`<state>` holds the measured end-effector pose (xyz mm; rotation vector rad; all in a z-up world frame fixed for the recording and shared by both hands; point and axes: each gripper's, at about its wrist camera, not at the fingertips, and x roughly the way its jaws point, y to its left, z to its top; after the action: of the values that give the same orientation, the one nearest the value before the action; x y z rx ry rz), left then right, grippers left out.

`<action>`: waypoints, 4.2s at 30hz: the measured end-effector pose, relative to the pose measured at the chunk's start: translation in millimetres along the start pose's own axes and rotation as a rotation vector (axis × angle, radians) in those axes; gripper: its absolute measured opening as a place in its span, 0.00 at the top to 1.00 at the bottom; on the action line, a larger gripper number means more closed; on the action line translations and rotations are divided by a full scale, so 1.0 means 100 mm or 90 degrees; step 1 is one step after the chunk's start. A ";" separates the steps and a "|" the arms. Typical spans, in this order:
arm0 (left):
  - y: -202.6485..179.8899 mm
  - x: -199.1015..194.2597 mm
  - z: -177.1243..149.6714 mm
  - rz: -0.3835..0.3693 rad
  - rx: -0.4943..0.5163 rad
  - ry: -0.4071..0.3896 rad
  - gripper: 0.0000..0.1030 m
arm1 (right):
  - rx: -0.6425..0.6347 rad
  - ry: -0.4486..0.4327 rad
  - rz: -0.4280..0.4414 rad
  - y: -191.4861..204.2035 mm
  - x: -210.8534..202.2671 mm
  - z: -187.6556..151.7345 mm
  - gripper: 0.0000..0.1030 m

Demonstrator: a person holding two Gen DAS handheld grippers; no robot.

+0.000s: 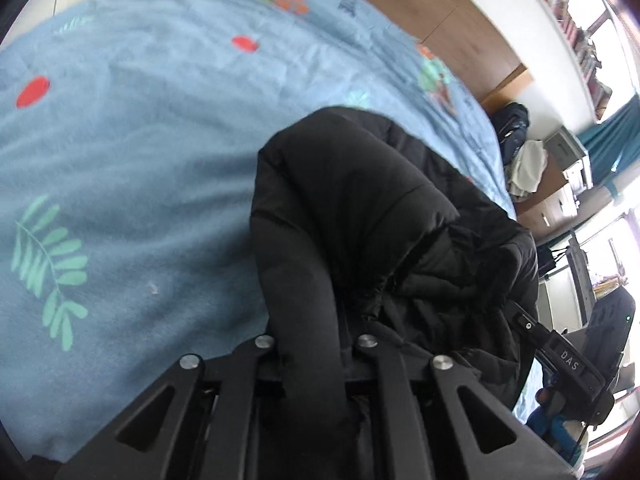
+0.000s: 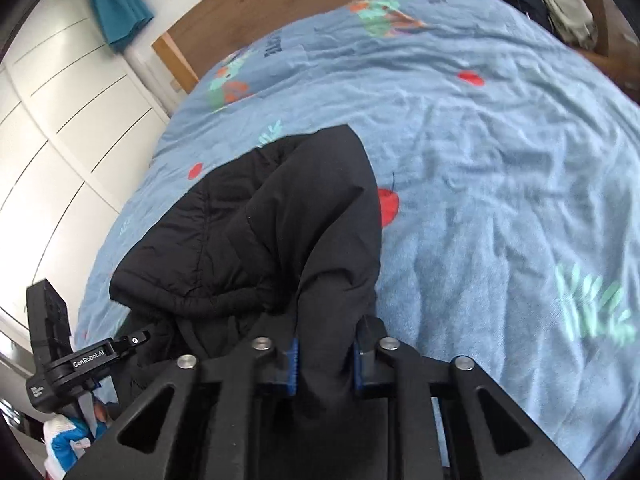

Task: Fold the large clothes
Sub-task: 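Grasp a jacket side edge with both grippers and lift it over, then lay the lifted side over the jacket body with both grippers, release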

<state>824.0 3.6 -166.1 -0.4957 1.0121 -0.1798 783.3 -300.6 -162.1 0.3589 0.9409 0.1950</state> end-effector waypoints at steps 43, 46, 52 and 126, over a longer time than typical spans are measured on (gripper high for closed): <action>0.63 -2.71 -2.00 0.009 0.098 -0.014 0.75 | 0.029 -0.054 -0.022 -1.06 -2.64 -1.46 0.58; 0.52 -2.92 -1.82 -0.015 0.079 -0.059 0.75 | 0.005 -0.087 0.011 -0.82 -2.73 -1.06 0.55; -0.32 -2.96 -1.67 -0.096 0.140 -0.069 0.53 | -0.088 -0.071 0.088 -0.16 -2.75 -0.90 0.50; -0.41 -1.72 -3.21 0.086 0.331 -0.105 0.31 | -0.345 -0.002 -0.005 0.52 -2.03 -3.15 0.36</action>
<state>465.3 -69.4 -153.4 0.0321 0.7943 -0.2663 408.3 -249.5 -158.5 -0.1442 0.8484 0.4300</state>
